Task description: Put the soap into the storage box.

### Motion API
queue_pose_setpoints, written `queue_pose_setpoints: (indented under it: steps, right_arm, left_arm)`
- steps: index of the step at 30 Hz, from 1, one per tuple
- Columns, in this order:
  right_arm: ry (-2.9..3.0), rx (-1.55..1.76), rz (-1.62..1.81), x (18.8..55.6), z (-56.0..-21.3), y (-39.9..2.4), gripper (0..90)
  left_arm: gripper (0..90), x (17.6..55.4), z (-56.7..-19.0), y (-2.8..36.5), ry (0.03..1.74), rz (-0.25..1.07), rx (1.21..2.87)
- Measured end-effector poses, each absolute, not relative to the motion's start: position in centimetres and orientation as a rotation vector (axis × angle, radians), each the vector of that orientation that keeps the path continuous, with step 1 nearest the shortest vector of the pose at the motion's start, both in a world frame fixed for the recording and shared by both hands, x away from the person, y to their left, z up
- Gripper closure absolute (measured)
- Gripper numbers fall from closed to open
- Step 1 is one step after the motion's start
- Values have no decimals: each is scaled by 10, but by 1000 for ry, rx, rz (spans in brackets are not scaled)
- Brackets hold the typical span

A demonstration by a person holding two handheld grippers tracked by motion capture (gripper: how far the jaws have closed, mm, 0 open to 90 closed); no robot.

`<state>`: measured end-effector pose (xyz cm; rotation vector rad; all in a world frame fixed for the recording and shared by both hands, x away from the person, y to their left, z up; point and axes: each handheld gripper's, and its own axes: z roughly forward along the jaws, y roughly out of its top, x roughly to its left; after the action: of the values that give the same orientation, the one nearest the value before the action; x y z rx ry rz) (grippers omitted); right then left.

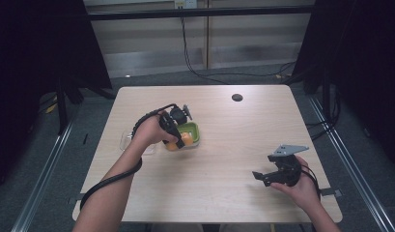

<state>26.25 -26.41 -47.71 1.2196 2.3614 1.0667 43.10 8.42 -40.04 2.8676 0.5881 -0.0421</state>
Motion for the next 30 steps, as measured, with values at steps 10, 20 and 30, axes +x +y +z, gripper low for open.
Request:
queue_pose_setpoints:
  steps: [10,20,30]
  right_arm:
    - [2364,1219,1067,262,-477,-264,98]
    - [2361,1227,1066,262,-477,-264,98]
    - [2357,1229,1065,262,-477,-264,98]
  left_arm:
    - [489,437,-398,84,585,-56,2873]
    - [490,440,-401,81,586,-15,2865]
    - [490,445,-403,83,598,2,2869]
